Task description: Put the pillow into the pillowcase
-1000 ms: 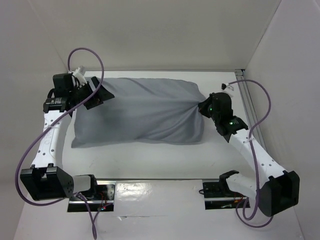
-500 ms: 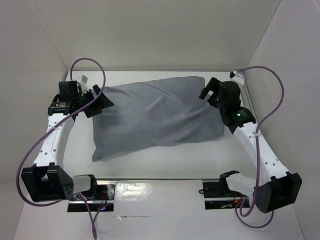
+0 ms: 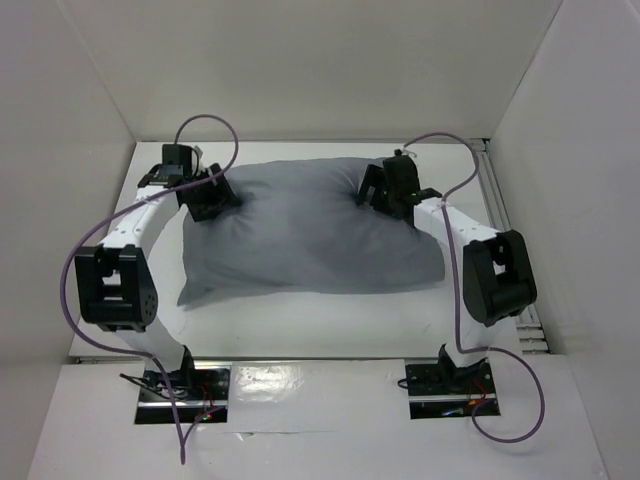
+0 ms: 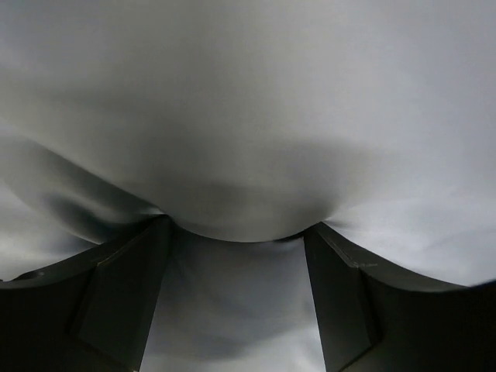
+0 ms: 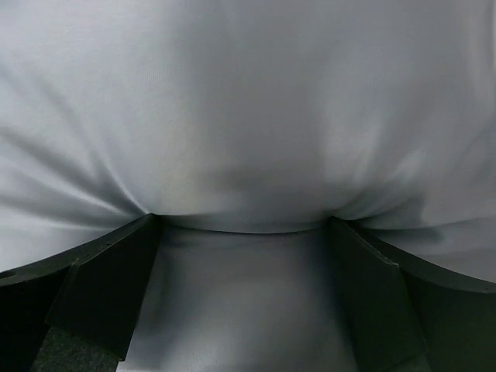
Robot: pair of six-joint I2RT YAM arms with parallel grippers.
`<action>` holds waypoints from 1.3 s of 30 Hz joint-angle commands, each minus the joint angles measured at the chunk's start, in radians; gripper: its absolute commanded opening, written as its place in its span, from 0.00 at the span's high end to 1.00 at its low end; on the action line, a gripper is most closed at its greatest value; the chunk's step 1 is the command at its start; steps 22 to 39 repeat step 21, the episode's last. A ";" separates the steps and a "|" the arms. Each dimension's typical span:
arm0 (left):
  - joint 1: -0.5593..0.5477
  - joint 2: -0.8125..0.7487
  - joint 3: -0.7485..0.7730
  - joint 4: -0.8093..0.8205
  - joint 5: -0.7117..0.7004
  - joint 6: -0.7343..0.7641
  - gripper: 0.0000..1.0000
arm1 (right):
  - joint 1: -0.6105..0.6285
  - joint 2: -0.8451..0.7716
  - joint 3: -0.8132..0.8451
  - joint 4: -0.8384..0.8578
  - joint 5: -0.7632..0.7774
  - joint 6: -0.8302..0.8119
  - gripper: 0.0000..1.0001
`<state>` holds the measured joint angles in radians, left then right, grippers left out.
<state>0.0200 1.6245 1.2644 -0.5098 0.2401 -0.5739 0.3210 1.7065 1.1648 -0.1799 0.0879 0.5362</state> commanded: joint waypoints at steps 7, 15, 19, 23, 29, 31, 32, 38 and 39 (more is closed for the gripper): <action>-0.065 0.045 0.345 -0.107 -0.079 0.051 0.06 | 0.023 -0.258 0.143 -0.206 0.197 -0.073 0.01; -0.052 -0.319 0.357 -0.193 -0.208 0.086 0.01 | 0.023 -0.332 0.326 -0.548 0.570 -0.064 0.01; -0.040 -0.492 0.308 -0.125 -0.229 0.086 0.01 | 0.013 -0.380 0.311 -0.650 0.703 -0.022 0.01; -0.031 -0.546 0.271 -0.079 -0.252 0.075 0.01 | 0.004 -0.419 0.264 -0.650 0.704 -0.022 0.01; -0.031 -0.546 0.271 -0.079 -0.252 0.075 0.01 | 0.004 -0.419 0.264 -0.650 0.704 -0.022 0.01; -0.031 -0.546 0.271 -0.079 -0.252 0.075 0.01 | 0.004 -0.419 0.264 -0.650 0.704 -0.022 0.01; -0.031 -0.546 0.271 -0.079 -0.252 0.075 0.01 | 0.004 -0.419 0.264 -0.650 0.704 -0.022 0.01; -0.031 -0.546 0.271 -0.079 -0.252 0.075 0.01 | 0.004 -0.419 0.264 -0.650 0.704 -0.022 0.01; -0.031 -0.546 0.271 -0.079 -0.252 0.075 0.01 | 0.004 -0.419 0.264 -0.650 0.704 -0.022 0.01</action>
